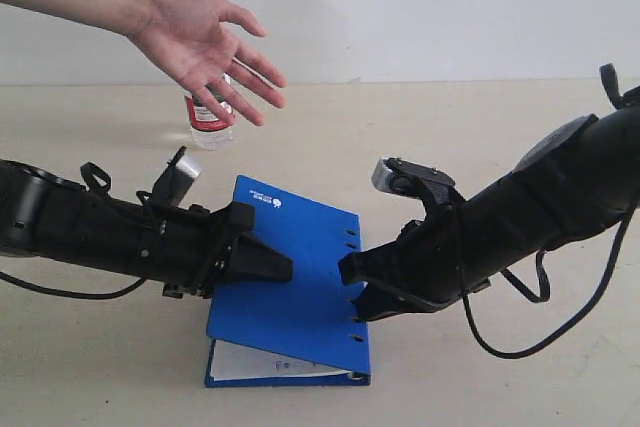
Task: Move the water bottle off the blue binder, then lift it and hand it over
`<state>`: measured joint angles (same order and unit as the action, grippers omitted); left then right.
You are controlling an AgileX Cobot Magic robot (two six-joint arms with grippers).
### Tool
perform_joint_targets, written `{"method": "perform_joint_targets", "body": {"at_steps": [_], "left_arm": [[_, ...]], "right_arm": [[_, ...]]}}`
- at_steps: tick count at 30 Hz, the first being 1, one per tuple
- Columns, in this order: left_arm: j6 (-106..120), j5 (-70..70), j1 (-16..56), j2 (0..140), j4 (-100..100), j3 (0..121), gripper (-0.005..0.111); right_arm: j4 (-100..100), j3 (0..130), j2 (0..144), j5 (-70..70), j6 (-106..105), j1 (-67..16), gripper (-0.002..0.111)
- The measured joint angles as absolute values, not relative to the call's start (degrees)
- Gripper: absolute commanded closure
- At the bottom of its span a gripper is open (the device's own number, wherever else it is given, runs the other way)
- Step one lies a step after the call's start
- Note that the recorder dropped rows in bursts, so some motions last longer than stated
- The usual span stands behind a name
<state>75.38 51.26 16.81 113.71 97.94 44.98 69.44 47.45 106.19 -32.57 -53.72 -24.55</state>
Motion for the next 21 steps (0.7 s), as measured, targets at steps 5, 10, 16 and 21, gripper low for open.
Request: {"method": "perform_joint_targets", "body": {"at_steps": [5,10,16,21], "left_arm": [[76.1,52.6,16.6,114.1,97.3,45.0,0.102],[77.8,57.1,14.5,113.1,97.1,44.8,0.102],[79.9,63.1,12.6,112.4,98.1,44.7,0.102],[80.4,63.9,12.5,112.4,98.6,44.7,0.102]], "right_arm": [[68.7,47.3,103.1,-32.6,-54.6,-24.5,0.089],[66.6,47.3,94.6,-31.6,-54.6,-24.5,0.031],[59.2,47.3,86.5,-31.1,-50.8,-24.5,0.003],[54.1,45.2,85.8,-27.7,-44.2,-24.5,0.003]]}}
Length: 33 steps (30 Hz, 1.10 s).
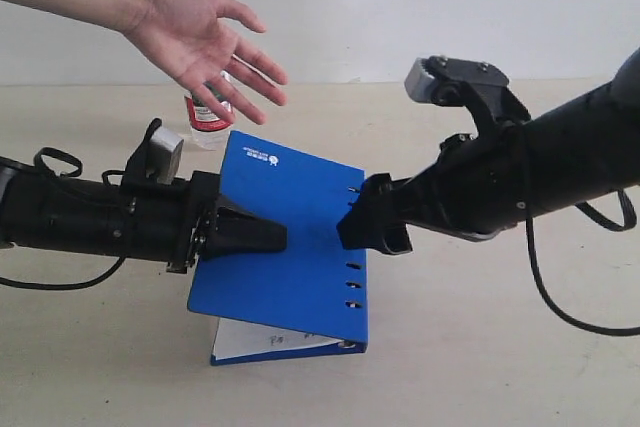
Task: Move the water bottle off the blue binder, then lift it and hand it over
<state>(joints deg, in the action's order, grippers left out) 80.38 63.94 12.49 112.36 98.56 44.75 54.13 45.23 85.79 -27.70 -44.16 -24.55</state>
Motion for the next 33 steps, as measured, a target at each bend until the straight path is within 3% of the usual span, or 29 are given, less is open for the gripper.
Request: {"method": "perform_joint_targets", "body": {"at_steps": [8,11,14,21,33], "left_arm": [[81.0,65.5,12.5,112.4,98.4,44.7,0.102],[81.1,67.3,12.5,112.4,97.3,44.7,0.102],[81.2,67.5,12.5,112.4,97.3,44.7,0.102],[81.2,67.5,12.5,112.4,97.3,44.7,0.102],[81.2,66.9,12.3,112.4,98.0,44.7,0.102]], "right_arm": [[65.5,42.9,91.3,-30.3,-53.8,-22.7,0.003],[75.9,42.8,91.5,-44.9,-63.2,-7.3,0.003],[90.0,41.3,94.8,-58.8,-74.0,-0.5,0.003],[99.0,40.9,110.4,-66.0,-88.0,-3.9,0.003],[99.9,49.5,112.8,-51.6,-86.0,-18.5,0.003]]}}
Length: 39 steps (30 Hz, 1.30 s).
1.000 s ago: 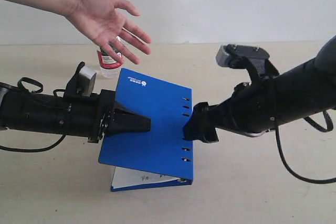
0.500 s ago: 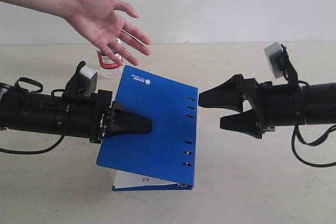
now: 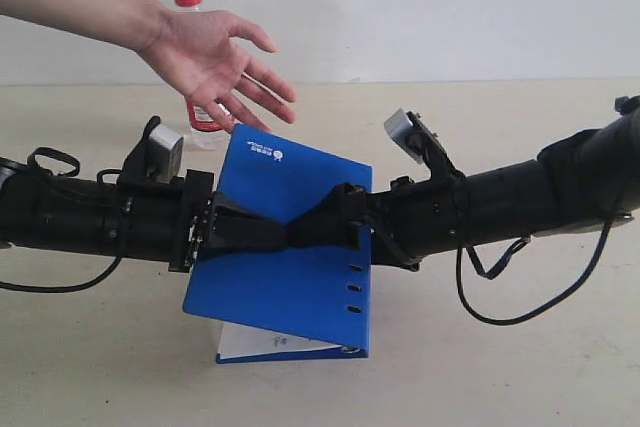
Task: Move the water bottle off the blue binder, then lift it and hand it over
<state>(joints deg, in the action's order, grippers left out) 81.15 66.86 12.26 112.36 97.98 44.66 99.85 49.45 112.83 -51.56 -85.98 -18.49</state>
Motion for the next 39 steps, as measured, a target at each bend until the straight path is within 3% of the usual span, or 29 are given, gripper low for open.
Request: {"method": "perform_joint_targets", "body": {"at_steps": [28,30,32,34,36,39], "left_arm": [[81.2,67.3,12.0,112.4,98.0,44.7,0.102],[81.2,67.3,12.0,112.4,98.0,44.7,0.102],[81.2,67.1,12.0,112.4,98.0,44.7,0.102],[81.2,66.2,12.0,112.4,98.0,44.7,0.102],[81.3,65.6,12.0,112.4,97.7,44.7,0.102],[81.7,65.0,11.8,112.4,97.3,44.5,0.100]], "right_arm": [[99.6,50.3,112.9,-52.0,-86.4,-18.7,0.004],[99.5,50.3,112.9,-51.9,-86.0,-18.7,0.012],[99.5,50.3,112.9,-51.4,-84.9,-19.0,0.029],[99.6,50.4,112.9,-50.8,-84.4,-19.6,0.065],[99.7,50.7,112.9,-51.2,-83.9,-20.3,0.110],[100.1,50.9,112.8,-51.7,-83.5,-20.6,0.107]]}}
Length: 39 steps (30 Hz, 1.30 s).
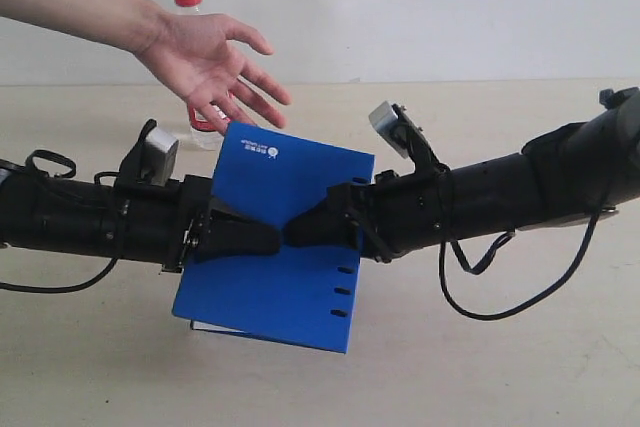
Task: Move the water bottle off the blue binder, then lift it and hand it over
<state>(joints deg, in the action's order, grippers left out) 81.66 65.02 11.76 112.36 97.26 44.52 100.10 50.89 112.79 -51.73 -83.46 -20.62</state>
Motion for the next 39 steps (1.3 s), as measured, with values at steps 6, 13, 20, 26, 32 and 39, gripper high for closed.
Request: {"method": "perform_joint_targets", "body": {"at_steps": [6,13,20,26,32,39], "left_arm": [[81.8,64.0,11.7,112.4,95.5,44.5,0.030],[80.6,58.5,10.1,112.4,92.1,44.5,-0.001],[78.6,64.0,4.7,112.1,91.6,44.5,0.008],[77.4,67.1,2.4,111.0,93.1,44.5,0.018],[76.7,69.2,1.4,109.6,92.4,44.5,0.051],[82.9,69.2,0.0,105.3,94.7,40.9,0.102]], "right_arm": [[99.6,51.0,112.8,-51.4,-83.0,-20.8,0.108],[98.4,51.3,112.8,-50.4,-78.2,-20.8,0.108],[91.7,51.4,112.9,-50.0,-74.3,-17.5,0.108],[90.1,51.4,112.9,-56.2,-74.5,-12.7,0.108],[86.1,51.4,111.3,-56.7,-73.0,-7.9,0.108],[85.0,51.4,104.4,-57.3,-72.8,-5.4,0.108]]}}
